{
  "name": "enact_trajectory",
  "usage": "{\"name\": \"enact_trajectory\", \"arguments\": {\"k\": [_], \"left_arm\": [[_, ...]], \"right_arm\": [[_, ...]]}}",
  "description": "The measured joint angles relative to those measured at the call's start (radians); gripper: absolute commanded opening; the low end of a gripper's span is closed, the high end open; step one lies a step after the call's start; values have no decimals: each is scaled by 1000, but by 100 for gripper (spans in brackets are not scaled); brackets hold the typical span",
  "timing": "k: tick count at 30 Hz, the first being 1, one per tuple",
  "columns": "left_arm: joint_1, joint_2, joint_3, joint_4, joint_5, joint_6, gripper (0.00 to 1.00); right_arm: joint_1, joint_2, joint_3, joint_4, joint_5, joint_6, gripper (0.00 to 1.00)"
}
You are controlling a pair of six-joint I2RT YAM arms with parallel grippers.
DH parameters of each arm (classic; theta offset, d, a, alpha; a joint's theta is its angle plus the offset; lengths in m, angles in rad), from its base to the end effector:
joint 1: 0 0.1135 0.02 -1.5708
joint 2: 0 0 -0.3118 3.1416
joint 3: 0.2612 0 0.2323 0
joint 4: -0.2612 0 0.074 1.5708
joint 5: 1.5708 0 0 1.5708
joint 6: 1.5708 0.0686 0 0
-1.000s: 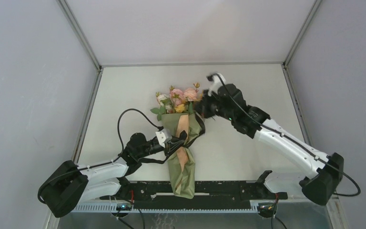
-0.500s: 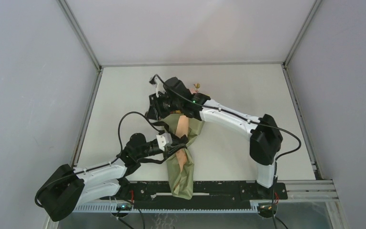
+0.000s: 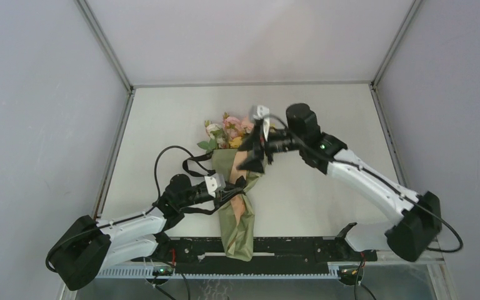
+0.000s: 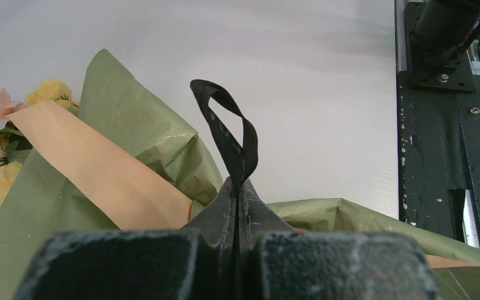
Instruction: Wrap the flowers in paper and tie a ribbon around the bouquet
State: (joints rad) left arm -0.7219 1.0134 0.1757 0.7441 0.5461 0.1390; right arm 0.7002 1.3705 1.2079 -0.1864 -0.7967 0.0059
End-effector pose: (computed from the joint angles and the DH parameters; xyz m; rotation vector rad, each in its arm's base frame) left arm 0.1130 -0.1469 0.2391 1.0875 1.3445 -0.8879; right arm 0.2007 0.2332 0.4002 -1.1867 1.6149 1.2245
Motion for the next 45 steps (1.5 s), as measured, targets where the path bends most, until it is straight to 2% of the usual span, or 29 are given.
{"name": "enact_trajectory", "arguments": {"k": [3,6,11,13,14,15,16,18,19,23,24,26,27,28,29,30,31,32,33,35,36,40,45], "left_arm": [[5,0,0,0,9,0,0],[8,0,0,-3,19,3,0],[12,0,0,-18,49,12,0],[13,1,0,-24,60,19,0],[14,2,0,-26,62,20,0],[14,3,0,-29,65,22,0],[14,4,0,-31,68,24,0],[14,8,0,-34,72,28,0],[14,8,0,-38,73,29,0],[15,8,0,-51,83,28,2],[15,8,0,-53,84,27,15],[15,7,2,-63,82,18,58],[15,5,3,-69,75,17,73],[17,-1,7,-100,60,-9,81],[21,-7,14,-128,41,-24,83],[38,-21,51,-232,-1,-91,83],[60,-23,59,-247,-9,-100,81],[106,-26,101,-327,-17,-149,78],[162,-26,151,-401,-24,-199,74],[309,-20,272,-537,-43,-304,58],[370,-16,327,-591,-66,-346,57],[525,44,483,-755,-211,-411,69],[554,190,516,-930,-346,-366,74]], "right_arm": [[14,-107,-115,-53,-132,-291,82],[42,-77,-154,-142,-197,-529,82],[46,25,-176,-191,-211,-702,77],[46,42,-177,-192,-211,-728,71],[46,47,-177,-192,-211,-737,65],[46,51,-177,-192,-211,-743,54],[47,54,-177,-192,-211,-747,33],[47,59,-177,-188,-213,-740,7],[47,61,-177,-185,-215,-739,0],[46,66,-177,-189,-227,-723,0],[46,66,-177,-193,-226,-720,0],[45,66,-177,-200,-222,-705,0],[45,66,-177,-201,-217,-694,0],[45,66,-177,-201,-207,-679,0],[45,66,-177,-201,-199,-668,0],[45,66,-177,-202,-190,-652,0],[44,66,-177,-203,-180,-636,0],[43,66,-177,-203,-176,-624,0],[43,66,-177,-204,-171,-610,0],[45,68,-177,-204,-159,-585,0],[47,68,-177,-204,-152,-575,0],[60,76,-177,-200,-136,-547,0],[68,82,-177,-199,-128,-533,0]]}}
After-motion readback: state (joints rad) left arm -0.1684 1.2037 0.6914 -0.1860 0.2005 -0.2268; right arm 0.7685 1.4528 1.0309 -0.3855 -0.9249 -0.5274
